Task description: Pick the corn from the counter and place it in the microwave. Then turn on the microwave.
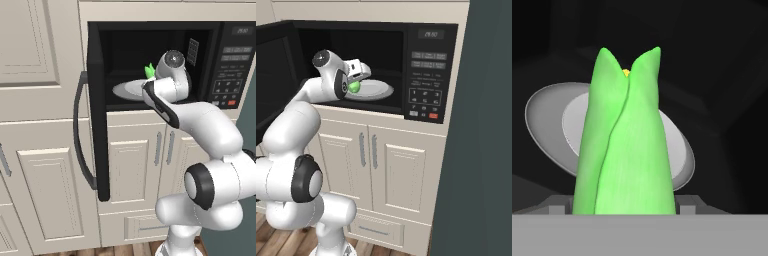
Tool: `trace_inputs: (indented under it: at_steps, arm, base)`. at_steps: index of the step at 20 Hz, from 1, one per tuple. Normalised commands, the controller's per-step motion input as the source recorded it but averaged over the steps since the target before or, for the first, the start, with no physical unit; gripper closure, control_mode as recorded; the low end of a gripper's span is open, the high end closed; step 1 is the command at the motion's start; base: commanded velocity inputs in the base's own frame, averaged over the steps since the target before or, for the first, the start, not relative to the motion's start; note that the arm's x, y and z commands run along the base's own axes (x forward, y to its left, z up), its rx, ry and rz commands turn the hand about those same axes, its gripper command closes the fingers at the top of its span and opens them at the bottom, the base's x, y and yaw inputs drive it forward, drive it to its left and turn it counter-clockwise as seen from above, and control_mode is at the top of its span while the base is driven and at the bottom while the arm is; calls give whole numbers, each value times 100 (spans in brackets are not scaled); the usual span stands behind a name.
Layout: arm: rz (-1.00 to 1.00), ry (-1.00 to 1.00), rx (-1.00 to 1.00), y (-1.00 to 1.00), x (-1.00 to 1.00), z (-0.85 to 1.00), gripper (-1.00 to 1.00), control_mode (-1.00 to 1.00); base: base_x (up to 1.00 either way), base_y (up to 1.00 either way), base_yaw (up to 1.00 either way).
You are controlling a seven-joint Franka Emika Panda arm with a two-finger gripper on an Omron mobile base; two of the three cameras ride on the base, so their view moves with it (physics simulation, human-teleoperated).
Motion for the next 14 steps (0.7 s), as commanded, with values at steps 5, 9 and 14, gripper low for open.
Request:
trace_inputs:
  at_steps: [5, 9, 14]
  arm:
    - [0, 0, 0, 0, 7, -5, 100, -100]
    - [0, 0, 0, 0, 6, -6, 100, -100]
    - [0, 0, 0, 0, 5, -5, 100, -100]
  base:
    - [0, 0, 0]
    - [0, 0, 0]
    - [0, 0, 0]
